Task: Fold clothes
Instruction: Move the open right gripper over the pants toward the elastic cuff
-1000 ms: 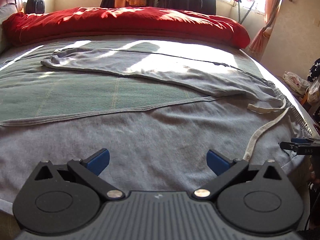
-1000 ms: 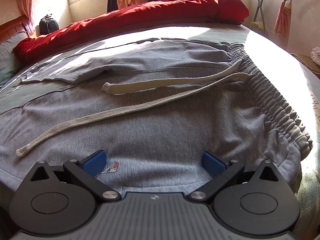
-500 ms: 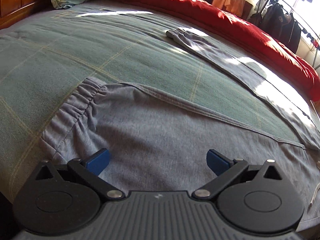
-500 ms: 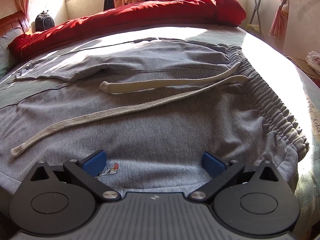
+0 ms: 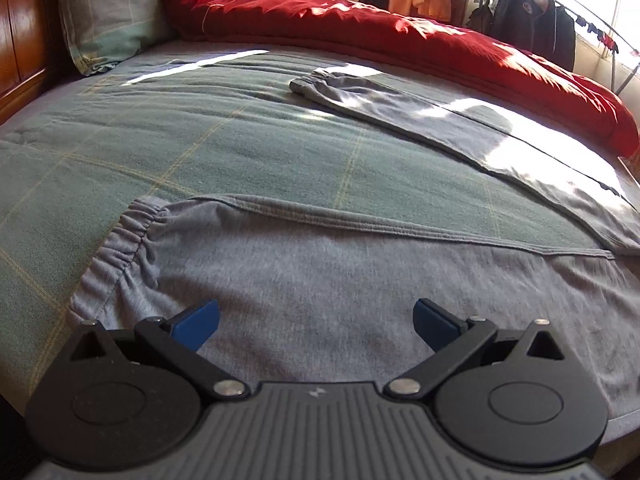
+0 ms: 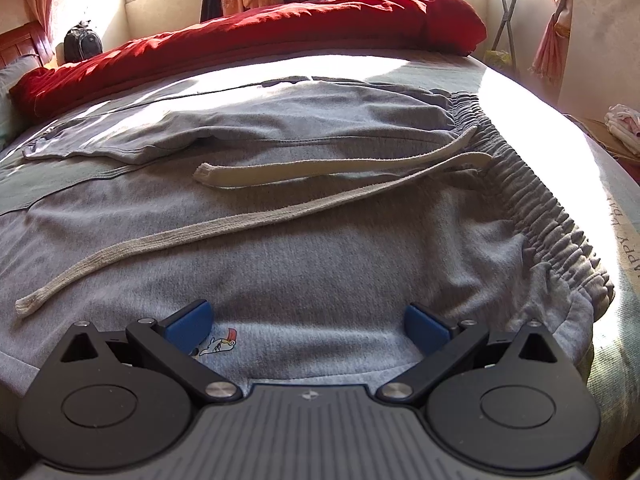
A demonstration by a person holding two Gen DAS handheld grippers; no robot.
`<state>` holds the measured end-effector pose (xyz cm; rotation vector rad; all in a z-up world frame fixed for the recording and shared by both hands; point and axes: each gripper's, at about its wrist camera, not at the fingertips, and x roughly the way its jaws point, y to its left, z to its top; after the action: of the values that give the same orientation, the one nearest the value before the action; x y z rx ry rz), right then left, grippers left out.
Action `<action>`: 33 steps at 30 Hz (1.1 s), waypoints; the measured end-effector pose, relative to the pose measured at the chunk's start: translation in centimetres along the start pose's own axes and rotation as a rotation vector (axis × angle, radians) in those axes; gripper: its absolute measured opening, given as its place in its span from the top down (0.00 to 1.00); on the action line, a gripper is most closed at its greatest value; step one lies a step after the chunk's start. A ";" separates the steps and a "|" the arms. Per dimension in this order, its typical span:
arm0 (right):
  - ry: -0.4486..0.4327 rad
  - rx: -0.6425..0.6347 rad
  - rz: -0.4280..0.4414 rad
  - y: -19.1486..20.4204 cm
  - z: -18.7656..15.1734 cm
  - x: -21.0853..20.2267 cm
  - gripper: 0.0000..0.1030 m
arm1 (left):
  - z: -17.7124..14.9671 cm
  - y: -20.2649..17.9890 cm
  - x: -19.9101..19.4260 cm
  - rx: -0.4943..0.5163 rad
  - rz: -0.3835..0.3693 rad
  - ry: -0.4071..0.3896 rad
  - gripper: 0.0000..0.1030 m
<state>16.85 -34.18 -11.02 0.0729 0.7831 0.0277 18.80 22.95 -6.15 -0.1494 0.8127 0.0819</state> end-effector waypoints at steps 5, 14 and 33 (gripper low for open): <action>-0.001 0.008 0.003 -0.1 0.1 0.0 0.00 | 1.5 -8.2 -1.8 0.181 -0.160 -0.053 0.01; 0.023 0.028 0.037 -0.9 1.1 -0.5 0.00 | 0.9 -25.0 -0.7 0.477 -0.445 -0.034 0.01; -0.054 -0.057 0.148 -7.7 7.1 -4.4 0.00 | -3.2 -36.9 6.4 0.498 -0.393 0.154 0.01</action>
<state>18.71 -42.50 -3.55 0.0771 0.7214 0.1880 25.67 -13.88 -9.21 0.1595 0.9207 -0.5053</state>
